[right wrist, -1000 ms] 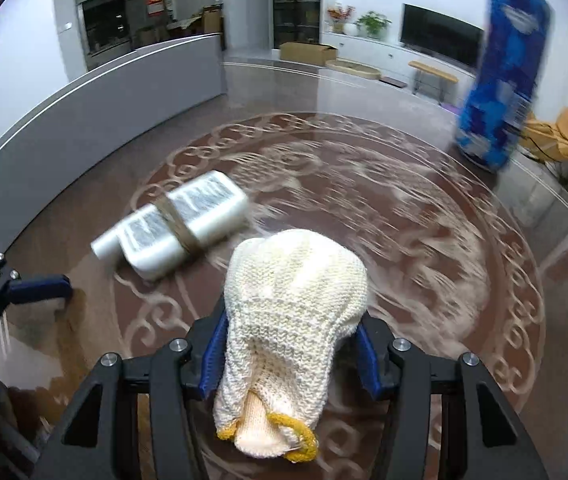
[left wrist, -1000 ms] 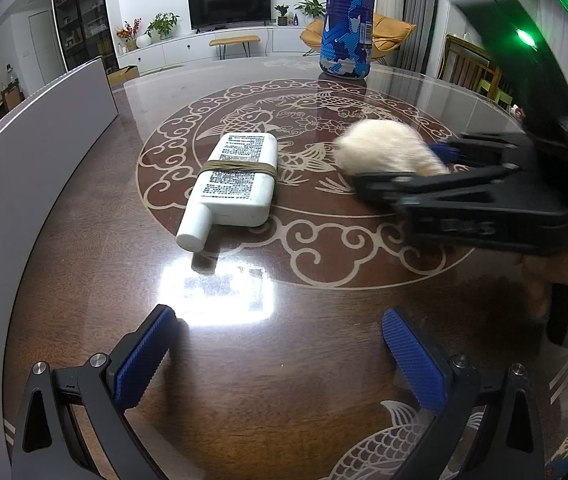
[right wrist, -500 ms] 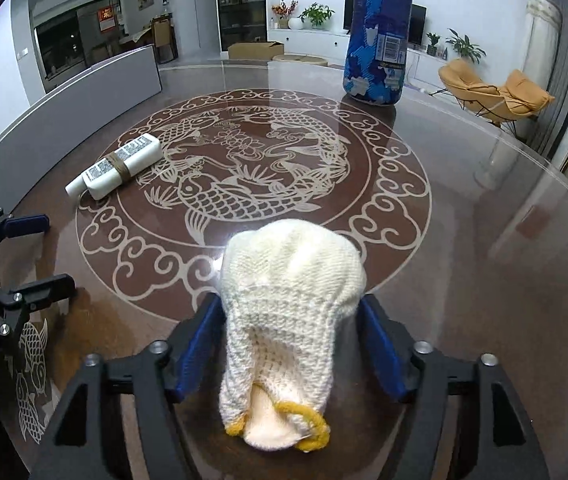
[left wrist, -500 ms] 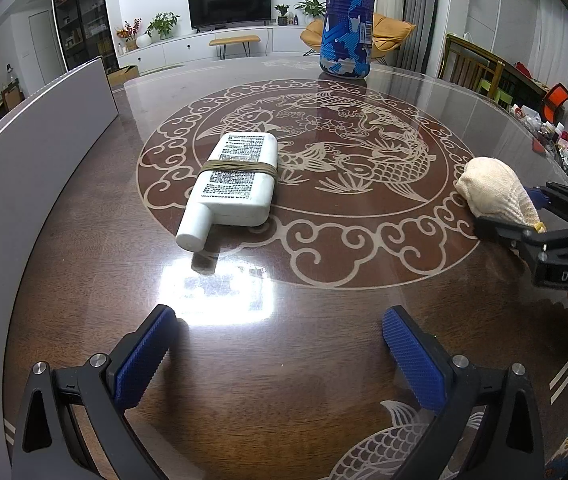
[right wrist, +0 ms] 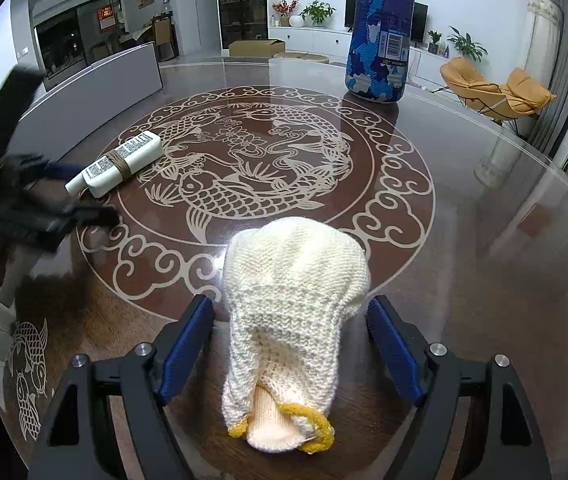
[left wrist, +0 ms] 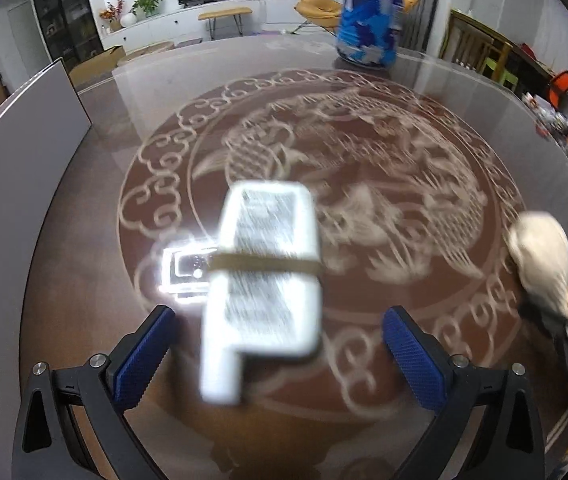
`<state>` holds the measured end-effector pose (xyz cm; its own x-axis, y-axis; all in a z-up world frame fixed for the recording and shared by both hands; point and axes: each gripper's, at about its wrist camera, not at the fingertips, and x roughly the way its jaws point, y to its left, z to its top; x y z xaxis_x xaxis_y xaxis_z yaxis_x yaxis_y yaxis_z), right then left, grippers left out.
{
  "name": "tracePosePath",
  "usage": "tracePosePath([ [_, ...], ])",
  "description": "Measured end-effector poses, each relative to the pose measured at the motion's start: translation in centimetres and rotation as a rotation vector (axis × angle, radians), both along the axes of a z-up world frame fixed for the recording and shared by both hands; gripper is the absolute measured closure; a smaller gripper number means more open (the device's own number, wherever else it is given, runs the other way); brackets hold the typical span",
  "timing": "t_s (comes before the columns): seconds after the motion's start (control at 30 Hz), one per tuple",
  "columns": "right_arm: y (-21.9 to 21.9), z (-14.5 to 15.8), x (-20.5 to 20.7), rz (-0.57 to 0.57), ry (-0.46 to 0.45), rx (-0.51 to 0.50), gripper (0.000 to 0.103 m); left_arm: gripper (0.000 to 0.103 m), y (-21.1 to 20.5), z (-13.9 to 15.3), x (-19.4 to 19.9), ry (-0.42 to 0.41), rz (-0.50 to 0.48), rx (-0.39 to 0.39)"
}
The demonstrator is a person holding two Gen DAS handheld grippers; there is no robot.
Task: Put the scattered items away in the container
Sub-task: 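Grasp the white tube bundle with the left tool while the right tool holds the glove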
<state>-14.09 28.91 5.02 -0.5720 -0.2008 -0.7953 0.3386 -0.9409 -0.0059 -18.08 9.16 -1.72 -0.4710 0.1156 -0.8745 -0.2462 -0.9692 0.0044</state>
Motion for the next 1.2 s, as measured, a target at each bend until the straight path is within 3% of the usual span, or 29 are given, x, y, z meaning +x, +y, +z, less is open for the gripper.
tracePosePath([
  [0.17,0.0,0.0,0.0,0.000,0.000,0.000,0.023,0.000,0.3,0.1,-1.2,-0.004,-0.007,-0.006],
  [0.2,0.0,0.0,0.0,0.000,0.000,0.000,0.023,0.006,0.4,0.2,-1.0,0.011,-0.016,-0.005],
  [0.27,0.0,0.0,0.0,0.000,0.000,0.000,0.023,0.045,0.3,0.8,-0.5,0.048,-0.004,0.006],
  [0.3,0.0,0.0,0.0,0.000,0.000,0.000,0.023,0.050,0.2,1.0,-0.7,0.050,0.013,0.011],
  [0.47,0.0,0.0,0.0,0.000,0.000,0.000,0.023,0.050,-0.3,0.9,0.4,0.053,0.038,0.011],
  [0.87,0.0,0.0,0.0,0.001,0.000,0.001,0.022,0.050,-1.9,0.7,9.3,0.085,0.104,0.006],
  [1.2,0.1,0.1,0.2,-0.003,-0.001,0.005,0.021,0.050,-1.6,0.5,10.3,0.099,0.114,0.004],
])
